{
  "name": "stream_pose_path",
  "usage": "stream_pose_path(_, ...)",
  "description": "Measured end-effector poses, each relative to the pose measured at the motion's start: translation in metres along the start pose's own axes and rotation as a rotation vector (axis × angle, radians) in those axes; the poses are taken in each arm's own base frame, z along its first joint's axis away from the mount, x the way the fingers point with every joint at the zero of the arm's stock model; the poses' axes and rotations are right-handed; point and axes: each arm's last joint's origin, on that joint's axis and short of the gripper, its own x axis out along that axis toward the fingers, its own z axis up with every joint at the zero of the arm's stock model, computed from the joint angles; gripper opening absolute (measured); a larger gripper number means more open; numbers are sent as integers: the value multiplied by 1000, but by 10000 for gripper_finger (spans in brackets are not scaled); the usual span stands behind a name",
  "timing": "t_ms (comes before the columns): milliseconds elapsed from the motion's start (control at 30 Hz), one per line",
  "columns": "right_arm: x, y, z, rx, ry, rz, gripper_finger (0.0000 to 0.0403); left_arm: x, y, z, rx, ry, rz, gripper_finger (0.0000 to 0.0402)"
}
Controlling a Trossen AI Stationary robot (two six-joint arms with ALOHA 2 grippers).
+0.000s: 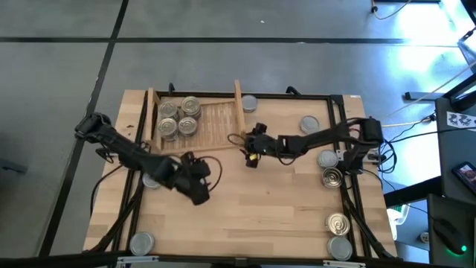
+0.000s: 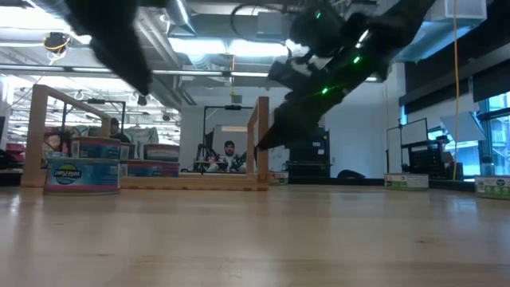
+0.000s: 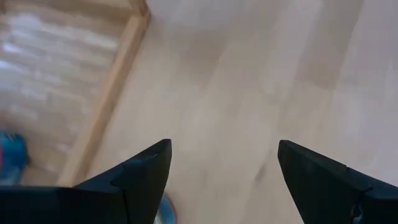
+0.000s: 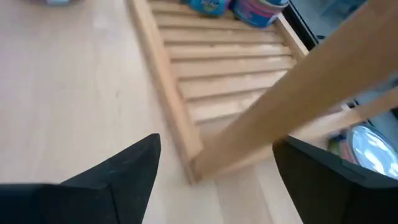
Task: Stack canned seafood by type on shelf
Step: Remove the blue tuna can from the shelf
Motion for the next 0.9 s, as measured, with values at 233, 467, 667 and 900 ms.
stream_pose_path(233, -29, 37, 5, -58, 16, 68, 312, -4, 7, -39, -76, 88, 169, 292)
stream_pose_path(467, -40, 59, 7, -70, -18, 144, 312, 17, 26, -67, -55, 135, 290, 292)
stream_pose_path(667, -39, 62, 5, -74, -15, 171, 312, 38, 45, -77, -31, 180, 342, 292)
stream_pose_path(900, -42, 67, -1, -135, 43, 247, 312, 57, 19, -64, 21, 37, -25, 292)
